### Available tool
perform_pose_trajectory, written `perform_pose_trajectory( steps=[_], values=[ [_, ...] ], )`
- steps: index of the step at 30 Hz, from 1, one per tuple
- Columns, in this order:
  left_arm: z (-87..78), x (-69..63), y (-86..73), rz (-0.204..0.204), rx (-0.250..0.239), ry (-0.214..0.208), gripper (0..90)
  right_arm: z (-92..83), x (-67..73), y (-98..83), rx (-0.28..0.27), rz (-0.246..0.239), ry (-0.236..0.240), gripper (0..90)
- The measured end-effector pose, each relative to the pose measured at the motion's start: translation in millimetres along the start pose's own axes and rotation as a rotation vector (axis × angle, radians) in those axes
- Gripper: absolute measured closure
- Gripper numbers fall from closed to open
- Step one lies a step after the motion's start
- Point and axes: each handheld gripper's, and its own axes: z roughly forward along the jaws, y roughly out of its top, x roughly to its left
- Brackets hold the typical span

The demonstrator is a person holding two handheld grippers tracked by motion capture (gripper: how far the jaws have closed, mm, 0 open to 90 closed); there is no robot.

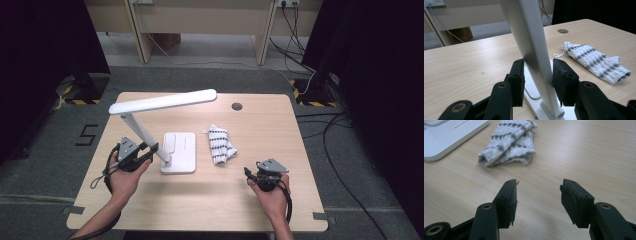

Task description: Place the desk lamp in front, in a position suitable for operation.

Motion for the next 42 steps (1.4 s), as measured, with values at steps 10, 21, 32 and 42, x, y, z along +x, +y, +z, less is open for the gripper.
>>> perform_pose_trajectory(
  steps=[10, 21, 32, 42],
  values=[
    [7.8, -6.9, 2.1, 0.017, 0.002, -0.012, 62.0, -0.5, 0.6, 0.3, -0.003, 0.005, -0.001, 47.0],
    [13.4, -14.6, 3.9, 0.027, 0.005, -0.036, 61.7, -0.2, 0.5, 3.2, -0.007, 0.002, 0.001, 47.0],
    [0.5, -5.8, -2.6, 0.056, 0.005, -0.113, 36.9, 1.1, 5.3, 8.6, -0.024, -0.003, 0.009, 46.9],
    [-20.9, 11.0, -17.6, 0.075, 0.0, -0.109, 26.6, -6.1, -4.6, 5.3, -0.04, 0.03, -0.017, 46.9]
  ],
)
